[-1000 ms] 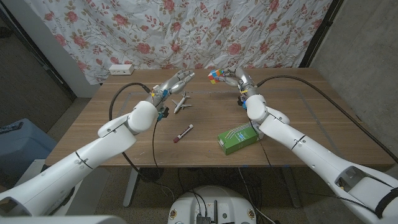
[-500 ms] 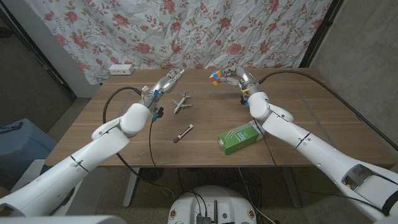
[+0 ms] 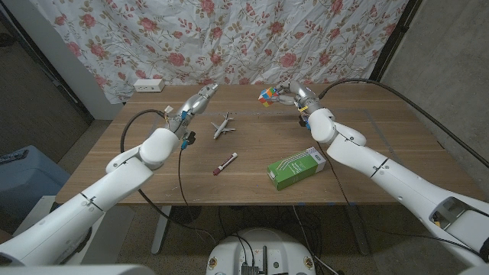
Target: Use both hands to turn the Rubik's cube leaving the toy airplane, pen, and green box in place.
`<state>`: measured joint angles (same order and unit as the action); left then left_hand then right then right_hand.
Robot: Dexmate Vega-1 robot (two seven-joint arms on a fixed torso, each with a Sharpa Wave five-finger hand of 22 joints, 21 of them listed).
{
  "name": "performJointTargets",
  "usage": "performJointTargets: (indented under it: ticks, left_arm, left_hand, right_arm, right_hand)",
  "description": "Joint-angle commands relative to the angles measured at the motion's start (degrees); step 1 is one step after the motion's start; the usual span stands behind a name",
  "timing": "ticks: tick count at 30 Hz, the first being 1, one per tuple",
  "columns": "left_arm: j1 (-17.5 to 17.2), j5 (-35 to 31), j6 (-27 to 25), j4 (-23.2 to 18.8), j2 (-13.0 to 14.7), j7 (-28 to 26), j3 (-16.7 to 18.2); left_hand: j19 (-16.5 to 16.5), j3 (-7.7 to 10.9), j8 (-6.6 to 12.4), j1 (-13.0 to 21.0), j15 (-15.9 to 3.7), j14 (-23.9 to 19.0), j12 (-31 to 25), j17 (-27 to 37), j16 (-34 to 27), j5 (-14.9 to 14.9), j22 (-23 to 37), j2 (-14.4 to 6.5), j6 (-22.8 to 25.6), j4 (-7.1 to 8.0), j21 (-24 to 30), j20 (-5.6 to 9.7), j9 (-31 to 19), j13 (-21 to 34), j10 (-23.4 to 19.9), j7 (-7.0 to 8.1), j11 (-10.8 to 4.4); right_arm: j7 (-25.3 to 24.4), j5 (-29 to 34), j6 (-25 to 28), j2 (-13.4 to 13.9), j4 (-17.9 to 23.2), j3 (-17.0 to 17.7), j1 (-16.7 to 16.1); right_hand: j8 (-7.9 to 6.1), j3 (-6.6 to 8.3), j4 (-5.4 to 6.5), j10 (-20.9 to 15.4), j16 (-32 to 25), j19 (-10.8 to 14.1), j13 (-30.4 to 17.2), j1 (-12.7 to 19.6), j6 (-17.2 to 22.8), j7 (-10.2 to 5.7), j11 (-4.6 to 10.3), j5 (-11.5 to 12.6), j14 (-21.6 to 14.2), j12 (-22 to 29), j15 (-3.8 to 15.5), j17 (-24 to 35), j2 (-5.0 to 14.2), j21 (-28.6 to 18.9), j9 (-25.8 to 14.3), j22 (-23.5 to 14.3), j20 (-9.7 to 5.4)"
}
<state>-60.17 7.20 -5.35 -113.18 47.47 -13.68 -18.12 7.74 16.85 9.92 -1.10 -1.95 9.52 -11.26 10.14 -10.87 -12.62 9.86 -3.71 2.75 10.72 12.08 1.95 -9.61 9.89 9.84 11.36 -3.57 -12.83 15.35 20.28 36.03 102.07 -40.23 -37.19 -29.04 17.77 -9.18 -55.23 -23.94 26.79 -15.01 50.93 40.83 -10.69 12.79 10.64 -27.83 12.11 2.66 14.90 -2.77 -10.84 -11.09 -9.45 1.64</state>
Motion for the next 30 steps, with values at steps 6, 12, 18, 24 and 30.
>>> performJointTargets:
  ticks: [6, 12, 18, 24, 30]
  left_arm:
    - [-1.0, 10.2, 7.8, 5.5, -2.4, 2.6, 2.4]
    - [-1.2, 11.8, 10.6, 7.7, -3.7, 2.2, 2.6]
    - [-1.9, 13.3, 13.1, 9.5, -5.3, 1.0, 3.3]
    - [-1.0, 15.5, 14.9, 12.3, -6.7, 1.8, 3.3]
    - [-0.5, 18.1, 16.7, 14.6, -8.1, 2.6, 3.5]
  left_hand:
    - [0.0, 0.27, -0.15, 0.6, -1.34, 4.6, -0.3, 0.0, 0.1, -0.3, 0.2, -5.8, -0.7, -0.27, 0.0, 2.15, -0.2, 0.1, 0.9, 0.05, 0.04]
    - [-1.2, 0.36, 0.11, 0.6, -1.47, 3.5, -0.6, -0.1, -0.1, -0.4, 0.1, -5.7, -0.5, -0.36, 0.2, 2.03, -0.2, 0.1, -0.6, -0.59, 0.22]
    - [-3.2, 0.61, 0.60, 0.8, -1.70, 1.7, -1.0, -0.1, -0.3, -0.5, 0.1, -5.7, 0.8, -0.54, 0.5, 1.81, -0.2, 0.1, -2.6, -1.60, 0.53]
    - [-3.5, 0.72, 0.60, 0.9, -1.79, 1.3, -1.0, -0.2, -0.3, -0.5, 0.1, -5.7, 1.0, -0.62, 0.5, 1.69, -0.2, 0.0, -3.0, -1.81, 0.68]
    - [-3.6, 0.78, 0.58, 0.9, -1.71, 1.2, -0.9, -0.2, -0.2, -0.5, 0.1, -5.6, 1.0, -0.65, 0.4, 1.75, -0.1, 0.0, -3.1, -2.02, 0.68]
  right_arm:
    - [8.1, 5.7, 1.8, 4.3, 2.6, -2.1, 3.3]
    - [11.3, 7.6, 1.4, 5.3, 2.4, -3.0, 4.7]
    - [14.9, 11.2, 1.4, 5.8, 1.8, -4.5, 6.9]
    - [18.8, 13.7, 0.2, 5.9, 0.2, -5.8, 9.3]
    - [22.6, 15.7, -1.5, 5.7, -1.4, -6.8, 11.4]
  right_hand:
    - [0.03, 0.00, -0.24, 0.3, 0.3, -0.5, -0.3, 1.5, 1.9, -1.93, -0.12, 0.4, 0.6, 0.1, 7.81, -0.1, 0.85, 0.1, -0.4, -0.2, 0.04]
    - [0.14, -0.03, -0.27, 0.5, 0.4, -0.6, -0.3, 1.8, 1.7, -1.94, -0.13, 0.5, 0.9, 0.1, 7.91, -0.1, 0.81, 0.1, -0.4, -0.2, -0.03]
    - [0.22, -0.10, -0.29, 0.6, 0.5, -0.6, -0.3, 2.0, 1.6, -1.95, -0.13, 0.5, 1.1, 0.0, 7.90, -0.2, 0.68, 0.1, -0.4, -0.2, -0.09]
    - [0.29, -0.12, -0.25, 0.8, 0.5, -0.6, -0.3, 2.1, 1.5, -1.96, -0.13, 0.6, 1.2, -0.1, 7.94, -0.2, 0.71, 0.1, -0.5, -0.2, -0.12]
    - [0.33, -0.15, -0.15, 0.8, 0.5, -0.7, -0.3, 2.2, 1.5, -1.96, -0.14, 0.7, 1.2, -0.1, 7.88, -0.2, 0.78, 0.1, -0.5, -0.2, -0.12]
